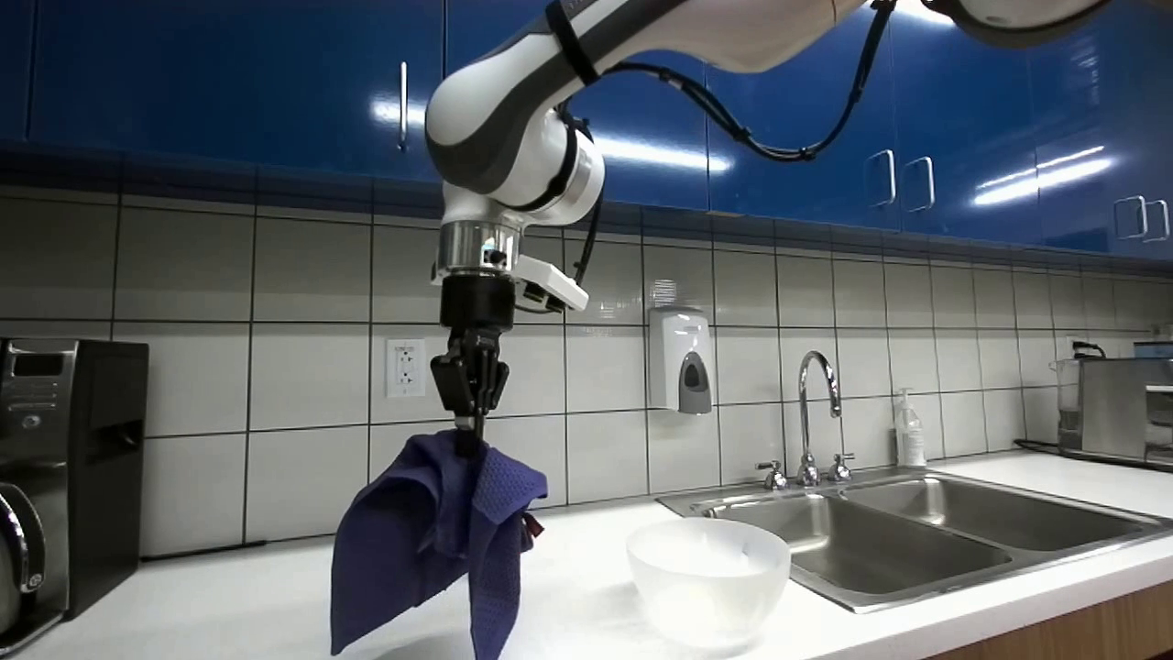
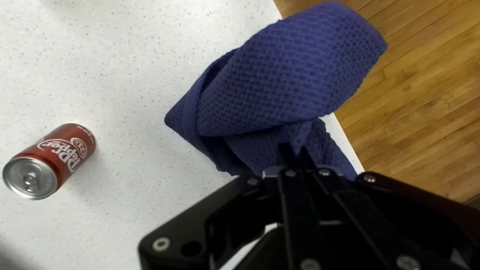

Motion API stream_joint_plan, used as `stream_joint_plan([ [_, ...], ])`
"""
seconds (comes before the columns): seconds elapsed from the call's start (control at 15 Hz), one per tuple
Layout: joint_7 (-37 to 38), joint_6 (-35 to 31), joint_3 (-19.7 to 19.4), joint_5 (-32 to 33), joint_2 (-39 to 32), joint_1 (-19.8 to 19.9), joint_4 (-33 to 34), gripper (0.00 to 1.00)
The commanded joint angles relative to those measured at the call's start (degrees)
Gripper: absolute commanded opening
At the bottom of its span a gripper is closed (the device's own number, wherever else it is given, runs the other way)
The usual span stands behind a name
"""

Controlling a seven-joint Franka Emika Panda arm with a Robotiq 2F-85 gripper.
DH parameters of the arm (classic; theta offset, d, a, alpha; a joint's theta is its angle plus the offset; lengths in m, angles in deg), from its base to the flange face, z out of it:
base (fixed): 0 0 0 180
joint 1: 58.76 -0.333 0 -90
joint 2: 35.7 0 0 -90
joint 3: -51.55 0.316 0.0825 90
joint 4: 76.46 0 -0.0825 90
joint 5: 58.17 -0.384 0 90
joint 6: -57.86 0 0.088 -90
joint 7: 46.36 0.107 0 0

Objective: Put the blue towel in the clear bowl.

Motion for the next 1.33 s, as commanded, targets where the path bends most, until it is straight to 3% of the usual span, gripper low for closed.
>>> stream_joint_plan([
  [0.0, 2.6, -0.1, 1.0, -1.7, 6.4, 1.3, -6.5, 0.01],
  [0.67, 7.1, -1.0, -0.3, -2.6, 18.6, 3.4, -16.0, 0.01],
  [1.27, 12.6, -0.6, -4.4, -1.8, 24.8, 7.2, -21.2, 0.01],
])
